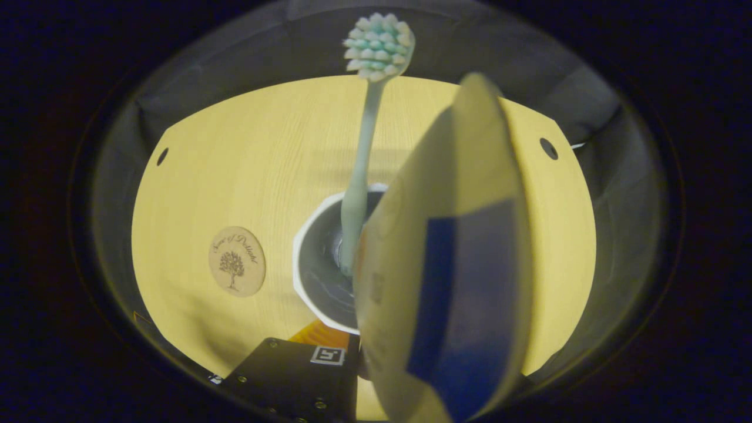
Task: Put the toothbrush and toothpaste on the desktop into the cup, then pick up the cup and place it on the coaster on the desktop.
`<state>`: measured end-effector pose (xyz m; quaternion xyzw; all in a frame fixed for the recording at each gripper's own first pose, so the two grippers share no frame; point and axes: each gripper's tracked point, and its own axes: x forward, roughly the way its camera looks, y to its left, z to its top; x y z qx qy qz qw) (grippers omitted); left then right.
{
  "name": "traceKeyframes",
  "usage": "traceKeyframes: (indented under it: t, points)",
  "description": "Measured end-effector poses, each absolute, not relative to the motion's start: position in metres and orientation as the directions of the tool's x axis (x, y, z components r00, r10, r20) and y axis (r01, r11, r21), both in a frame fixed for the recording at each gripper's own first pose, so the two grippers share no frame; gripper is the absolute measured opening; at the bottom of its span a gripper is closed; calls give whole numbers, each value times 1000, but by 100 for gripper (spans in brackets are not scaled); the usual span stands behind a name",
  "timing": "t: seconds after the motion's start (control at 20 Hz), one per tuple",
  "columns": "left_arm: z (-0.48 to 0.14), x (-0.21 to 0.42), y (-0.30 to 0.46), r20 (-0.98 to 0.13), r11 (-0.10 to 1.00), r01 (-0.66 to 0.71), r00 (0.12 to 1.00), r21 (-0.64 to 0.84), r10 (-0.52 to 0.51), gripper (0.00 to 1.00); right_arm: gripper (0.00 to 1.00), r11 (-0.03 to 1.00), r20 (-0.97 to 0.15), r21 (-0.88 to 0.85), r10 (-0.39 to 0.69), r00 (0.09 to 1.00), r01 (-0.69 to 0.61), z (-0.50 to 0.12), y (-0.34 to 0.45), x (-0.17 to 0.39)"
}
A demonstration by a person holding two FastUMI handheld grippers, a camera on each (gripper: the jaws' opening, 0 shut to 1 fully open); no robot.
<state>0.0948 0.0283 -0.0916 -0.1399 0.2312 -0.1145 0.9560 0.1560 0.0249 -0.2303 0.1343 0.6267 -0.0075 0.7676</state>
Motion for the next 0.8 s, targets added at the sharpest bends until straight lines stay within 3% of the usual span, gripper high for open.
traceKeyframes:
  t: [0.8]
  points:
    - [-106,44,101,-448,955,75,871,-285,-202,96,24,963,-932,270,257,254,17,-188,144,170]
